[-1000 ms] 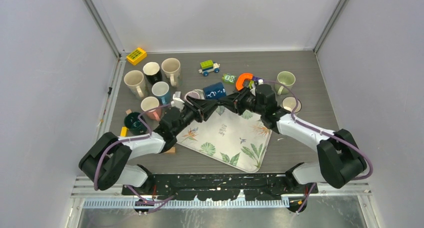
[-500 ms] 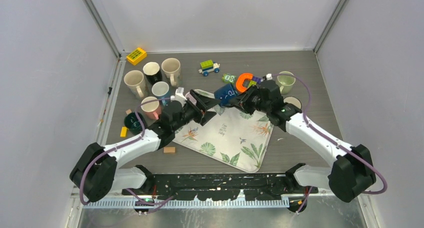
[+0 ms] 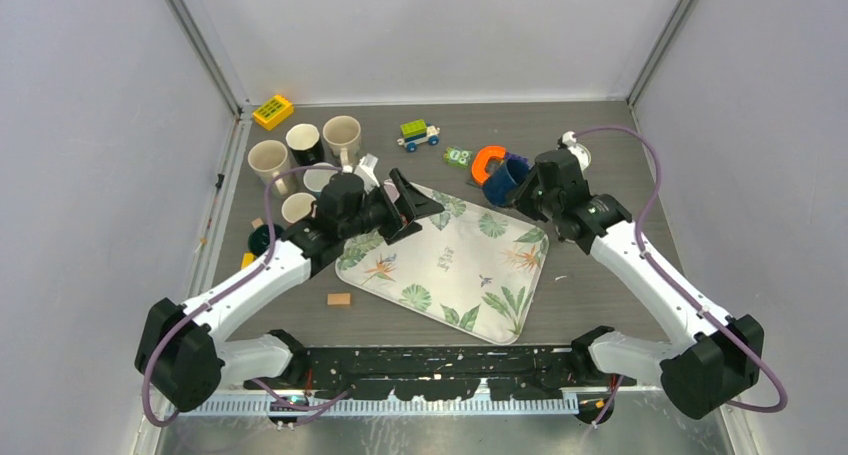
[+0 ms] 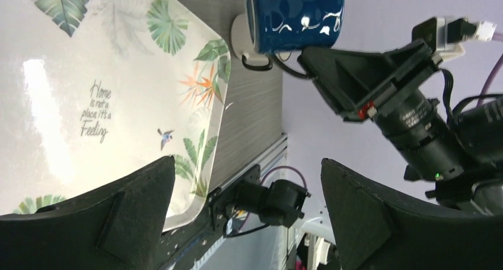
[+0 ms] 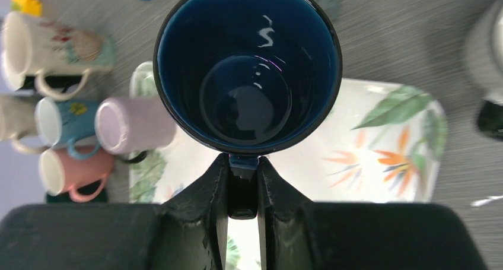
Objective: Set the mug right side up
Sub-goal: Turn over the cup on the tray, then place the cup at the corner of the board.
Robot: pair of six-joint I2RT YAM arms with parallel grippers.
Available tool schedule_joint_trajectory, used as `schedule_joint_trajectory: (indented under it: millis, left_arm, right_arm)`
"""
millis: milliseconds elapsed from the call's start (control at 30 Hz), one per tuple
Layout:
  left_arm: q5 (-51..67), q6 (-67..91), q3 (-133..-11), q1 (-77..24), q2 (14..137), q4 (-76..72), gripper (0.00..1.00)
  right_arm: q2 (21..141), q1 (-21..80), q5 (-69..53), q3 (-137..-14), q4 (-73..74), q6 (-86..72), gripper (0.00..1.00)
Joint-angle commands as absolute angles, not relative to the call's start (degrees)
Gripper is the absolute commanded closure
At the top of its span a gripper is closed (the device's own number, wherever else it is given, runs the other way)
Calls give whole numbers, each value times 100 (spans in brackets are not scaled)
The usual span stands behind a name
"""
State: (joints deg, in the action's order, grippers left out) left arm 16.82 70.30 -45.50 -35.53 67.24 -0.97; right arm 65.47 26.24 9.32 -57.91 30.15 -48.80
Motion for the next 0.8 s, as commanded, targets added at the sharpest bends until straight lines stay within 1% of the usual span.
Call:
schedule_joint_trajectory:
  millis: [0,233,367,567,767]
  left_arm:
    - [2201,6120,-5110,-3515,6794,900,6]
    - [2454,5737,-5352,-3492,6836,1257,6]
    - [2585,5730,-5357,-3489,6825,1263,5]
    - [2723,5614,-5400,-3494,6628,1540,5]
    - [2681,5408,-5489,-3498,6385,1930,5]
  right_arm:
    - [6453,2201,1643,-6239,2934,-4341,100]
    - [7346,1821,2126,-6865,2597,-3640,100]
    - [8273,1625,2219,-7464,2083,-3217,100]
    - [9495,1274,2066,-8319,1373,-2703,100]
    - [10560,1160,1943,-9206,1069,-2132,99]
